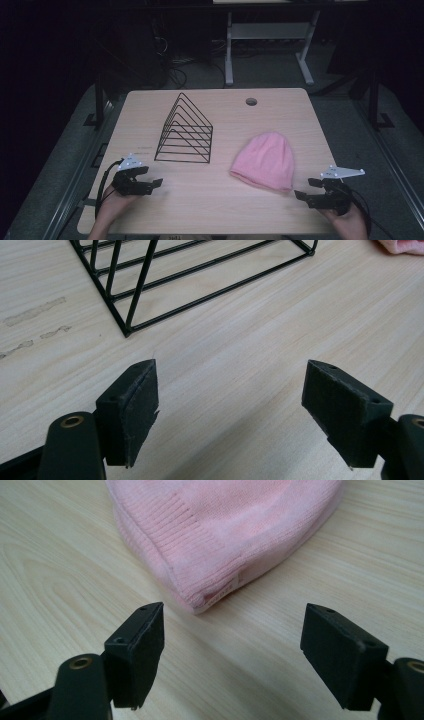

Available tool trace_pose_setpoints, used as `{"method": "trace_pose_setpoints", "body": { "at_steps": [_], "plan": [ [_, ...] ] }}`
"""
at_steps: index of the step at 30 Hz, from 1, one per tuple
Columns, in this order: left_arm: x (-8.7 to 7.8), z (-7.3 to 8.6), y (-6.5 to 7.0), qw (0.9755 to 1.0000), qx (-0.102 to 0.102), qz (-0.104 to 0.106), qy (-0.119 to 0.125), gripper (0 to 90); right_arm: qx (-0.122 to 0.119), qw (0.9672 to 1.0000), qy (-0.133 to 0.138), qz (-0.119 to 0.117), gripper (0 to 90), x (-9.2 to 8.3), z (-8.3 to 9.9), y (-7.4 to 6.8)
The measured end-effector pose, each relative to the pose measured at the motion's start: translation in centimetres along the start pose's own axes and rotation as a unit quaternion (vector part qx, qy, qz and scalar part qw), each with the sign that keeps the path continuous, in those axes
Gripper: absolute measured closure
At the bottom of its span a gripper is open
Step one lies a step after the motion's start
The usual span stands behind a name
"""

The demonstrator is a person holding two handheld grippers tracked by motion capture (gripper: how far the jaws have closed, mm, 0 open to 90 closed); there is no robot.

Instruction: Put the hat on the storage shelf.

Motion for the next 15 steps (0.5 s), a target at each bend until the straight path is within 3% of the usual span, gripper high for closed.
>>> {"method": "trace_pose_setpoints", "body": {
  "at_steps": [15],
  "plan": [
    [-0.6, 0.2, 0.2, 1.0, -0.001, -0.001, 0.006, 22.5, -0.001, 0.9999, 0.011, -0.013, 20.0, -0.3, -1.4, -0.9]
  ]
}}
Point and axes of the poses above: each handheld gripper's, and its own axes: x roughly forward along the jaws, z roughly out of its underside, y roughly to its right, the point moved 3 cm from there along x, roughly forward along the jaws, and after that the axes turned 1 degree about z, right-handed, at the moved point
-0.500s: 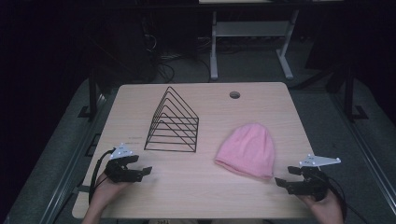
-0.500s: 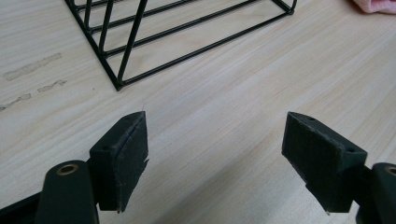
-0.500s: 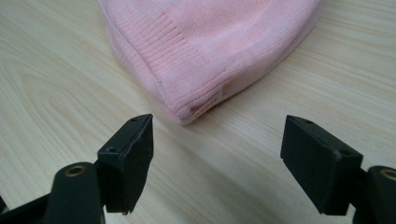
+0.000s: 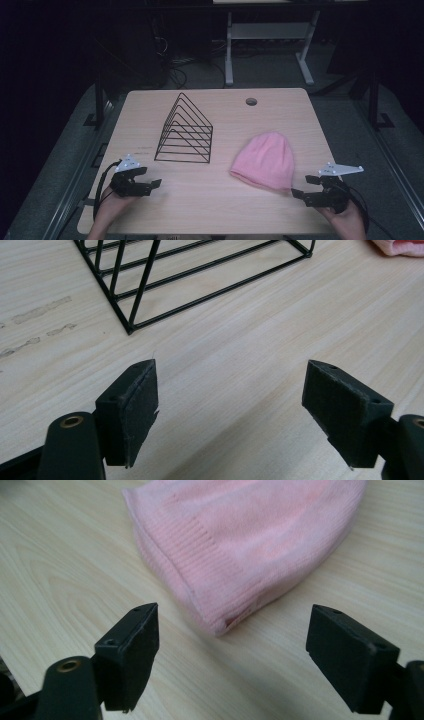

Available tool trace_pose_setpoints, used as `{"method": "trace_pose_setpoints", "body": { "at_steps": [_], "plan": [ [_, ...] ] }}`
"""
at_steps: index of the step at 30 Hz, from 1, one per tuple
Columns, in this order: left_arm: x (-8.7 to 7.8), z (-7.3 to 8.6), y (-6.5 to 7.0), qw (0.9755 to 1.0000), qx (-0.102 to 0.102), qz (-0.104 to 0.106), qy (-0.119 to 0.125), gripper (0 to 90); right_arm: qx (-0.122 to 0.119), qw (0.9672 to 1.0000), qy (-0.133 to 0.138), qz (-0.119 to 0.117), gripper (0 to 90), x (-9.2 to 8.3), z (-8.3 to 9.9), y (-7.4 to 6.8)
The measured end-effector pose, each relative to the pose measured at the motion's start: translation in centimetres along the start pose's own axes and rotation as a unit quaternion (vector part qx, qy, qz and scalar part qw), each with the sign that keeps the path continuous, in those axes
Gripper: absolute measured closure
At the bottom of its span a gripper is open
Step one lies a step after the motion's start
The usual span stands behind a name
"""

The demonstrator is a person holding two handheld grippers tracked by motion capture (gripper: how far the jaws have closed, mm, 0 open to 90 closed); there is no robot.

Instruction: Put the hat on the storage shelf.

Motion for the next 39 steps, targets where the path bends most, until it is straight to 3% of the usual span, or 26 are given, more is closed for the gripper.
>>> {"method": "trace_pose_setpoints", "body": {
  "at_steps": [10, 19, 22, 24, 39],
  "plan": [
    [0.1, 0.0, -0.1, 1.0, -0.006, 0.001, -0.001, 22.5, 0.002, 0.9999, 0.004, -0.011, 17.5, 0.1, -2.7, 0.1],
    [-0.1, 0.0, -0.2, 1.0, 0.0, 0.001, -0.001, 22.3, 0.001, 0.9996, -0.015, -0.023, 17.2, 1.0, -4.9, 0.6],
    [-0.1, 0.0, -0.3, 0.9999, -0.011, 0.001, 0.006, 22.4, 0.004, 0.9994, -0.026, -0.024, 17.2, 1.3, -5.6, 0.7],
    [-0.1, 0.0, -0.4, 1.0, -0.007, 0.0, 0.006, 22.4, 0.0, 0.9993, -0.028, -0.023, 17.3, 1.4, -5.8, 0.8],
    [0.2, -0.1, -0.6, 1.0, -0.008, 0.001, 0.002, 22.3, 0.003, 0.9978, -0.062, -0.023, 17.8, 4.0, -9.6, 3.6]
  ]
}}
Point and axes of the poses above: each handheld gripper's, and its own axes: x roughly forward along the jaws, z roughly out of its underside, y roughly to its right, the point moved 3 cm from there along x, roughly forward along the jaws, and after that the axes turned 1 degree about z, right-handed, at the moved point
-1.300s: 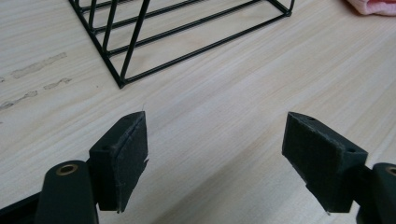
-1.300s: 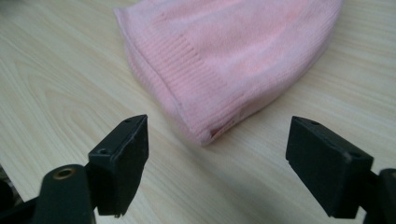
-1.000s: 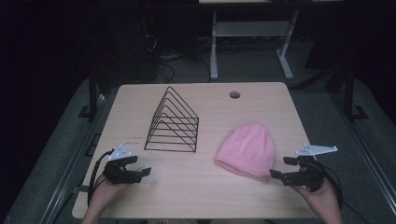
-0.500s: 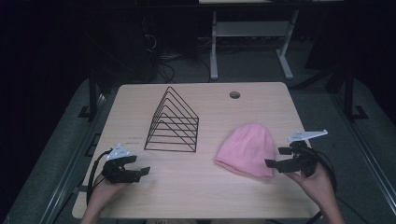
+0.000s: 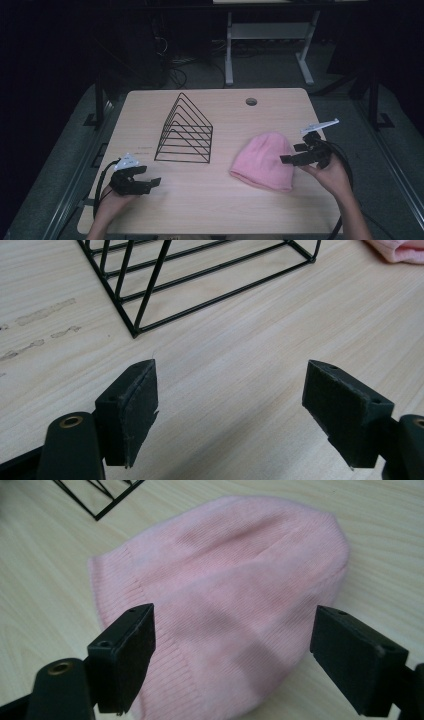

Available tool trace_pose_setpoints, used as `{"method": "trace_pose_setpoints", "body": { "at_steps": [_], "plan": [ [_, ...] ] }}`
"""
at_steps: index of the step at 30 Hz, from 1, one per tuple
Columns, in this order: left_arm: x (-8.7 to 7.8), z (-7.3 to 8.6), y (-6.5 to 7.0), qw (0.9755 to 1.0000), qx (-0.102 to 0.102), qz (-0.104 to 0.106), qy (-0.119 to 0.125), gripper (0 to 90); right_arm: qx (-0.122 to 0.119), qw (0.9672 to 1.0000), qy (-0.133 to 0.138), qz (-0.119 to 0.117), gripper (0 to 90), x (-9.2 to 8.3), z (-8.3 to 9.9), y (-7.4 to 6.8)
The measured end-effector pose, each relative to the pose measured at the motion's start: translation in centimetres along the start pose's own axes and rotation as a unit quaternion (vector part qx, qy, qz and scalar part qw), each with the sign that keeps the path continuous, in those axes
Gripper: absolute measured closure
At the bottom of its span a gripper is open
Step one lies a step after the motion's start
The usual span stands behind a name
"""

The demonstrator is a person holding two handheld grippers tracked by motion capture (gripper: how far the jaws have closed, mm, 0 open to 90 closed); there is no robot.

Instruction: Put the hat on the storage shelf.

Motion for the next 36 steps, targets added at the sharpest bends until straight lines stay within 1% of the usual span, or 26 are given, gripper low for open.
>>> {"method": "trace_pose_setpoints", "body": {
  "at_steps": [1, 4, 6, 7, 9, 10, 11, 12, 13, 14, 16, 18, 19, 23, 25, 26, 28, 30, 31, 32, 35, 36],
  "plan": [
    [0.1, 0.0, -0.1, 1.0, 0.001, 0.0, -0.001, 22.3, 0.001, 1.0, -0.005, 0.0, 17.8, 0.1, -0.2, 0.3],
    [0.1, 0.0, -0.1, 1.0, -0.002, 0.001, 0.0, 22.3, 0.007, 1.0, -0.005, -0.002, 17.8, 0.5, -0.6, 0.7],
    [0.2, -0.1, -0.2, 1.0, -0.005, 0.002, 0.002, 22.3, 0.011, 0.9999, -0.009, -0.004, 17.8, 0.9, -1.4, 1.2],
    [0.2, -0.1, -0.2, 1.0, -0.005, 0.002, 0.002, 22.4, 0.011, 0.9999, -0.009, -0.004, 17.8, 0.9, -1.4, 1.2],
    [0.2, 0.0, -0.2, 1.0, -0.004, 0.003, 0.0, 22.3, 0.011, 0.9999, -0.013, -0.004, 17.9, 1.3, -2.0, 1.5],
    [0.2, 0.0, -0.2, 1.0, -0.004, 0.003, 0.0, 22.3, 0.005, 0.9999, -0.014, -0.001, 18.9, 1.6, -2.3, 1.7],
    [0.3, 0.0, -0.2, 1.0, -0.004, 0.003, 0.001, 22.3, 0.006, 0.9998, -0.017, -0.002, 20.3, 1.9, -2.6, 1.7],
    [0.3, 0.0, -0.2, 1.0, -0.004, 0.003, 0.0, 22.4, 0.001, 0.9997, -0.026, -0.003, 20.3, 2.4, -3.2, 2.0],
    [0.2, 0.0, -0.2, 1.0, -0.004, 0.003, 0.0, 22.4, 0.001, 0.9997, -0.026, -0.003, 20.3, 2.4, -3.2, 2.0],
    [0.3, 0.0, -0.2, 1.0, -0.007, 0.003, 0.0, 22.3, 0.001, 0.9995, -0.032, -0.002, 20.4, 3.0, -3.6, 2.4],
    [0.3, -0.1, -0.5, 1.0, -0.004, 0.001, 0.002, 22.3, 0.012, 0.9992, -0.037, -0.004, 20.6, 3.4, -3.9, 2.7],
    [0.2, -0.1, -0.7, 0.9999, -0.01, 0.002, 0.005, 22.3, 0.017, 0.999, -0.042, -0.003, 21.0, 4.0, -4.1, 3.4],
    [0.2, -0.1, -0.7, 0.9999, -0.01, 0.002, 0.005, 22.3, 0.021, 0.9988, -0.044, -0.001, 21.1, 4.3, -4.2, 3.7],
    [0.4, -0.1, -1.0, 1.0, -0.007, 0.001, 0.001, 22.3, 0.031, 0.998, -0.055, 0.006, 22.3, 5.2, -4.5, 4.9],
    [0.4, -0.1, -1.0, 1.0, -0.008, 0.002, 0.0, 22.3, 0.042, 0.9973, -0.06, 0.006, 22.6, 5.5, -4.6, 5.4],
    [0.5, -0.1, -1.0, 1.0, -0.007, 0.002, -0.001, 22.3, 0.043, 0.997, -0.064, 0.007, 24.1, 5.7, -4.6, 5.6],
    [0.5, 0.0, -1.0, 1.0, -0.007, 0.003, -0.002, 22.3, 0.046, 0.9968, -0.065, 0.006, 24.9, 5.9, -4.7, 5.8],
    [0.4, 0.0, -0.9, 0.9999, -0.015, 0.003, -0.001, 22.3, 0.051, 0.9962, -0.071, 0.002, 25.2, 6.2, -4.9, 6.1],
    [0.4, 0.1, -0.9, 0.9998, -0.018, 0.004, 0.002, 22.4, 0.055, 0.9957, -0.074, -0.001, 26.8, 6.4, -5.1, 6.3],
    [0.4, 0.1, -0.9, 0.9998, -0.018, 0.004, 0.002, 22.4, 0.06, 0.9955, -0.073, -0.005, 29.5, 6.5, -5.1, 6.4],
    [0.3, 0.2, -1.0, 0.9998, -0.017, 0.004, 0.0, 22.4, 0.066, 0.9948, -0.077, -0.006, 31.2, 6.8, -5.2, 6.7],
    [0.1, 0.3, -1.2, 0.9999, -0.015, 0.002, 0.0, 22.4, 0.07, 0.9938, -0.086, -0.008, 33.6, 7.3, -5.0, 6.9]
  ]
}}
Point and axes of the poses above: each handheld gripper's, and its own axes: x roughly forward along the jaws, z roughly out of its underside, y roughly to its right, the point moved 3 cm from there along x, roughly forward along the jaws, and after that the axes turned 1 degree about z, right-handed, at the moved point
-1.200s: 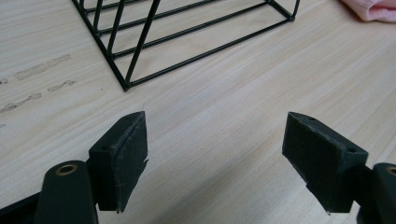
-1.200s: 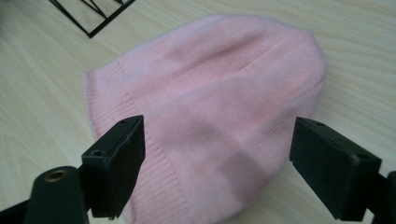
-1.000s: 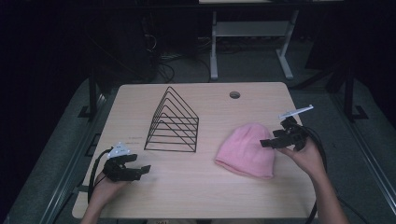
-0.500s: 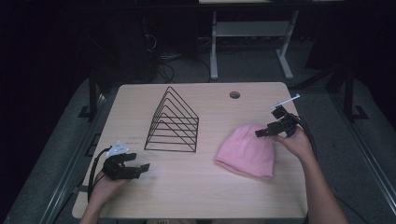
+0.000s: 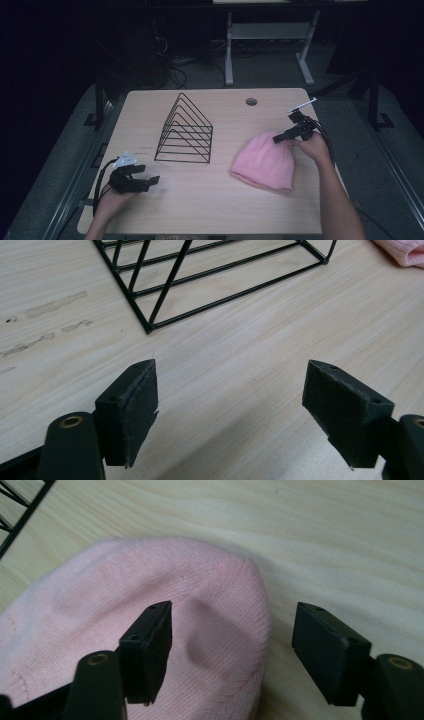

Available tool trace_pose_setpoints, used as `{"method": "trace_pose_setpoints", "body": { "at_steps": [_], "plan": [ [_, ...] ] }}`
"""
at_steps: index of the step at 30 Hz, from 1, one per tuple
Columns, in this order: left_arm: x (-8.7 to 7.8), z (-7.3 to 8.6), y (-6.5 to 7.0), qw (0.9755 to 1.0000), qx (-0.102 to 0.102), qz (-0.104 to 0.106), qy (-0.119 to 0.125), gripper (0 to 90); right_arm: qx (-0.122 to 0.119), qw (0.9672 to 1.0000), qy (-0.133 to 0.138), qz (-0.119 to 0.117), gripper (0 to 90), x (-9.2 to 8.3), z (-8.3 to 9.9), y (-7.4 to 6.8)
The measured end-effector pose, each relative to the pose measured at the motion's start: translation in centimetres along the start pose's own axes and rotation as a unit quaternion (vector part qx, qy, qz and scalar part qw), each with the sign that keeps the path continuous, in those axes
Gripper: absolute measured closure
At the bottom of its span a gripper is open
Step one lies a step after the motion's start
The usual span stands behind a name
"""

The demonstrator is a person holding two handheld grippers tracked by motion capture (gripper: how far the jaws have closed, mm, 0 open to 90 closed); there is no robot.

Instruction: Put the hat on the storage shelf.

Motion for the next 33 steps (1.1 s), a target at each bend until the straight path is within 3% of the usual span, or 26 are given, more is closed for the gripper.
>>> {"method": "trace_pose_setpoints", "body": {
  "at_steps": [4, 13, 18, 24, 26, 33],
  "plan": [
    [-0.1, 0.1, -0.1, 1.0, -0.004, -0.001, 0.001, 22.3, 0.01, 0.9999, -0.01, -0.001, 35.1, 0.4, 0.1, 0.3],
    [0.2, 0.1, 0.0, 1.0, -0.004, 0.0, -0.007, 22.3, 0.024, 0.9987, -0.028, -0.035, 48.5, 1.3, 0.4, 0.8],
    [0.1, 0.2, -0.1, 1.0, -0.005, 0.0, -0.006, 22.3, 0.021, 0.9984, -0.022, -0.048, 54.2, 1.5, 0.5, 0.8],
    [0.1, 0.2, -0.1, 0.9999, -0.013, 0.0, 0.0, 22.3, 0.019, 0.9969, -0.025, -0.072, 71.1, 1.7, 0.7, 0.5],
    [0.1, 0.3, -0.2, 1.0, -0.006, 0.0, -0.006, 22.4, 0.011, 0.9958, -0.019, -0.088, 74.8, 1.6, 0.6, 0.2],
    [0.1, 0.3, -0.1, 1.0, -0.008, -0.001, -0.004, 22.3, -0.003, 0.9953, -0.005, -0.097, 76.2, 1.1, 0.3, -0.6]
  ]
}}
Point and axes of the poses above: each handheld gripper's, and its own axes: x roughly forward along the jaws, z roughly out of its underside, y roughly to its right, the point moved 3 cm from there along x, roughly forward along the jaws, and after that the axes turned 1 degree about z, right-handed, at the moved point
